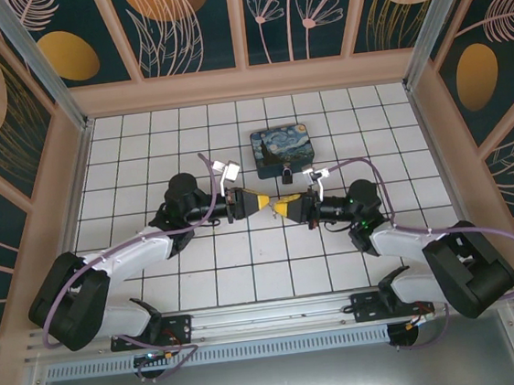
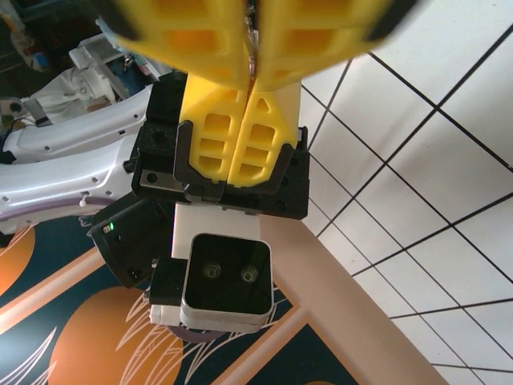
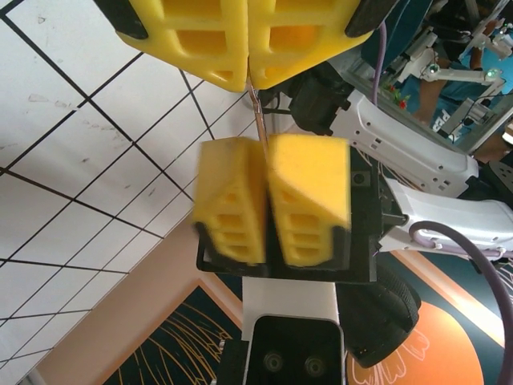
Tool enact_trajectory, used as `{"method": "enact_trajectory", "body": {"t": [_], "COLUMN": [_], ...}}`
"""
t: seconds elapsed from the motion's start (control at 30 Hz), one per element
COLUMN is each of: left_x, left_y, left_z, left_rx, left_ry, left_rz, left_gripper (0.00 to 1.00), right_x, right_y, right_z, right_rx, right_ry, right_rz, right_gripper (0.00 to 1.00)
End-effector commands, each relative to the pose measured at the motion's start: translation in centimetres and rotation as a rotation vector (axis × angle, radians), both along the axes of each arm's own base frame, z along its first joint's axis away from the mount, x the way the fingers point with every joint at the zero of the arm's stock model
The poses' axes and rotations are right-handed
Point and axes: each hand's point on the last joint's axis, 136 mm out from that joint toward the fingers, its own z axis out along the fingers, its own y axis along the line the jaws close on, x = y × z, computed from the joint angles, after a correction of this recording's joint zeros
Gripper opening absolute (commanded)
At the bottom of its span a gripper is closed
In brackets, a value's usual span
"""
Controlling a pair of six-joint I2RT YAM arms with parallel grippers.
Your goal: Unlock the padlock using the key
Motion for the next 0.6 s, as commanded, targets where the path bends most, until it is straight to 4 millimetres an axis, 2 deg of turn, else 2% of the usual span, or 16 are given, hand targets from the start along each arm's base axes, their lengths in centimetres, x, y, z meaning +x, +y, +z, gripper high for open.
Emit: {"method": "enact_trajectory", "body": {"t": [0.0,0.07,0.23,0.33,0.47,0.57], "left_x": [1.3,2.9,5.7,7.5,8.7,10.0], "left_y": [0.1,0.5,1.2,1.4,-0.7,-1.2], "left_z": [-1.2,-3.0,-6.9,-9.8,-13.4,-16.4], "left_rx": [0.036,0.120,0.283,0.403,0.572,0.657], "left_ry": [0.019,0.048,0.128,0.182,0.195,0.224], "left_rz": [0.074,0.163,0.300,0.424,0.525,0.608], "left_gripper": [0.51,0.65,0.81,0.81,0.79,0.77], "right_x": [-0.1,1.2,5.2,6.9,8.6,9.7], "right_y": [-0.3,-0.8,-4.3,-7.3,-11.1,-13.6], "right_z": [0.8,-0.6,-3.8,-5.1,-6.4,-7.8], "right_rx": [0.008,-0.052,-0.208,-0.261,-0.254,-0.270], "right_ry": [-0.051,-0.017,0.103,0.167,0.262,0.336], "right_rz": [-0.021,-0.088,-0.281,-0.409,-0.560,-0.667], "right_gripper": [0.00,0.00,0.00,0.00,0.00,0.00]}}
